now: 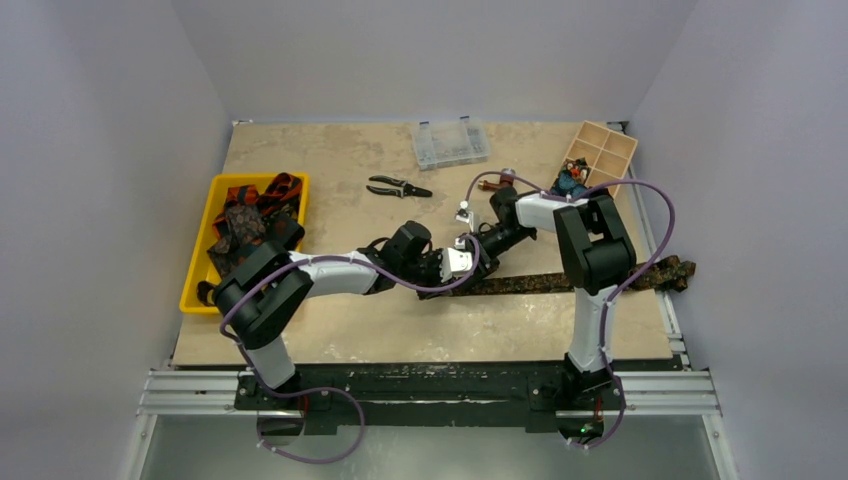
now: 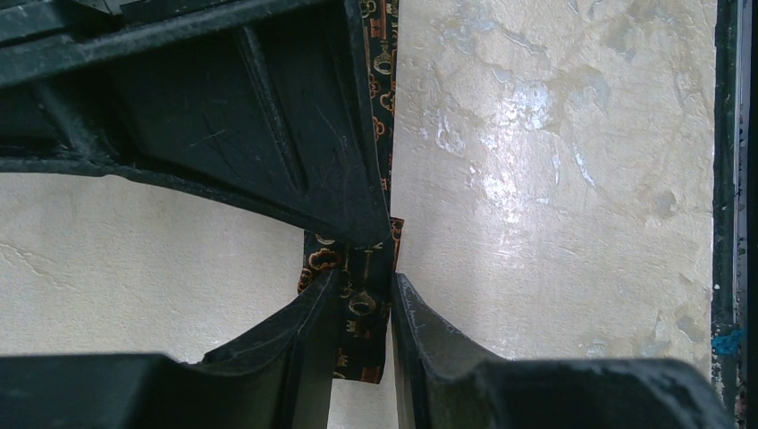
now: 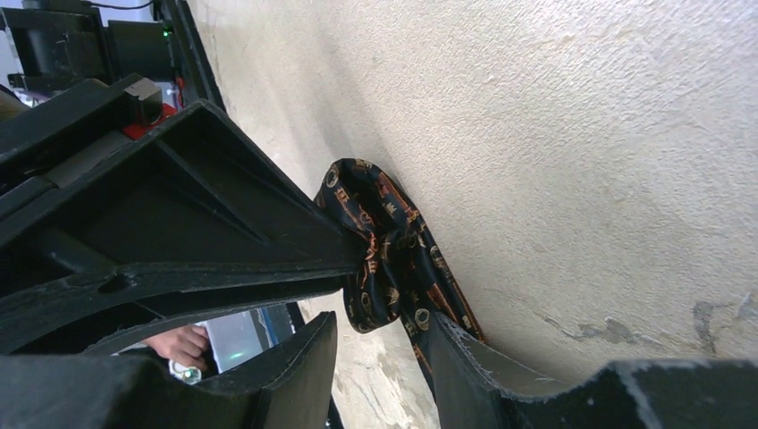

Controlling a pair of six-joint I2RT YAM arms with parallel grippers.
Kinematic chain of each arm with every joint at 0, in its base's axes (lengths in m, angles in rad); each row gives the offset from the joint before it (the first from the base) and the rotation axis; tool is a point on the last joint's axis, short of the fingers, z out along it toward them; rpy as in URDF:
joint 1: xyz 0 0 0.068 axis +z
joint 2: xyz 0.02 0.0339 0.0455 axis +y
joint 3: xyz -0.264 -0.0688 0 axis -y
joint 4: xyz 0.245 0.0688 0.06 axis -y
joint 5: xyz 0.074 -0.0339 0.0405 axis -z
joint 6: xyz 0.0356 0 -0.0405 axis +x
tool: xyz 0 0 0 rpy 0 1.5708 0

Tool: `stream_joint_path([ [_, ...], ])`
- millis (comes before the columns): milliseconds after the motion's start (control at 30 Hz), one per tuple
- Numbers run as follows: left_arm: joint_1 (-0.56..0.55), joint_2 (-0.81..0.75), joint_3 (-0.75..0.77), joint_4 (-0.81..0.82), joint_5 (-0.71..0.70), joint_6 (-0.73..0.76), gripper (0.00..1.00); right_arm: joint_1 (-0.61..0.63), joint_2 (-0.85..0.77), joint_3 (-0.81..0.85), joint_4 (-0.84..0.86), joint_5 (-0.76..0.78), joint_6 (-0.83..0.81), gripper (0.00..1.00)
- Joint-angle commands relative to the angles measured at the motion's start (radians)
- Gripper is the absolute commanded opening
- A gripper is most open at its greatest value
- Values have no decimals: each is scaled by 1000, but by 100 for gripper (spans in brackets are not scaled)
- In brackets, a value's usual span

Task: Roll the ties
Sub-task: Roll the tie at the center of the board.

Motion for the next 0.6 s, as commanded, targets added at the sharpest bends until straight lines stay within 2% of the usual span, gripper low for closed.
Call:
stream_joint_path([
  [0, -9, 5, 33, 12, 9, -13, 27, 10, 1, 44, 29, -19, 19, 40],
  [300, -12, 17, 36, 18, 9, -19, 26, 15, -9, 57, 12, -70, 14, 34],
  [433, -13, 21, 44, 18, 9, -21, 27, 24, 8, 57, 13, -54, 14, 26],
  [567, -13, 22, 46, 14, 5, -21, 27, 24, 19, 58, -5, -39, -4, 26],
])
